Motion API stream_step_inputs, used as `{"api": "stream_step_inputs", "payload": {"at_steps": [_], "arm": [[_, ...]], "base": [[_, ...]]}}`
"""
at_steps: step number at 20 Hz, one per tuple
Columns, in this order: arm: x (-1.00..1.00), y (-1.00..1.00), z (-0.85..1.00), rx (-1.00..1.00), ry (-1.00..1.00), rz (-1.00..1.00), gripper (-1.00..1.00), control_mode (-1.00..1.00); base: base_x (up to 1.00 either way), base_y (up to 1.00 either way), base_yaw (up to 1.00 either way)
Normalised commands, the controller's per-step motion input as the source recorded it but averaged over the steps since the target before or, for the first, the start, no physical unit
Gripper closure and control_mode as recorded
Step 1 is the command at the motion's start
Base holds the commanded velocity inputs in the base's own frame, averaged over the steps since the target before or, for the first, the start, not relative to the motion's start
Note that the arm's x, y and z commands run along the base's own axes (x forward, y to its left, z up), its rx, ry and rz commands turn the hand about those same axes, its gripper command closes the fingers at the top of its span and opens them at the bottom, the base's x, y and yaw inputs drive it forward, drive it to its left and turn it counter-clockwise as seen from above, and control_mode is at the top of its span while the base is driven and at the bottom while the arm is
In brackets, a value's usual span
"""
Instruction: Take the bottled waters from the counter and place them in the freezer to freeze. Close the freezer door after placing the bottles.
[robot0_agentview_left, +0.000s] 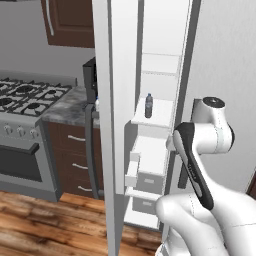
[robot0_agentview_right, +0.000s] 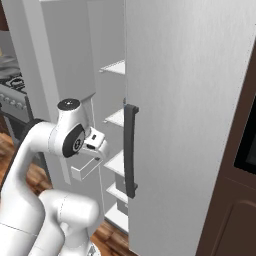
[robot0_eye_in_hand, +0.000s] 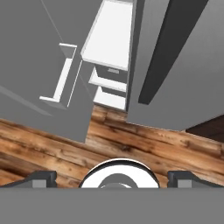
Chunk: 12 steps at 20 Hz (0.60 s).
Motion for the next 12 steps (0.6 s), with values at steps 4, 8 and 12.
{"api": "stream_step_inputs", "payload": {"at_steps": [4,8,12], "arm": [[-0.38,0.0,0.0,0.0,0.0,0.0,-1.0,-1.0],[0.0,0.0,0.0,0.0,0.0,0.0,-1.0,1.0],[0.0,0.0,0.0,0.0,0.0,0.0,-1.0,1.0]], "base": [[0.0,0.0,0.0],[-0.62,0.04,0.0],[-0.6,0.21,0.0]]}}
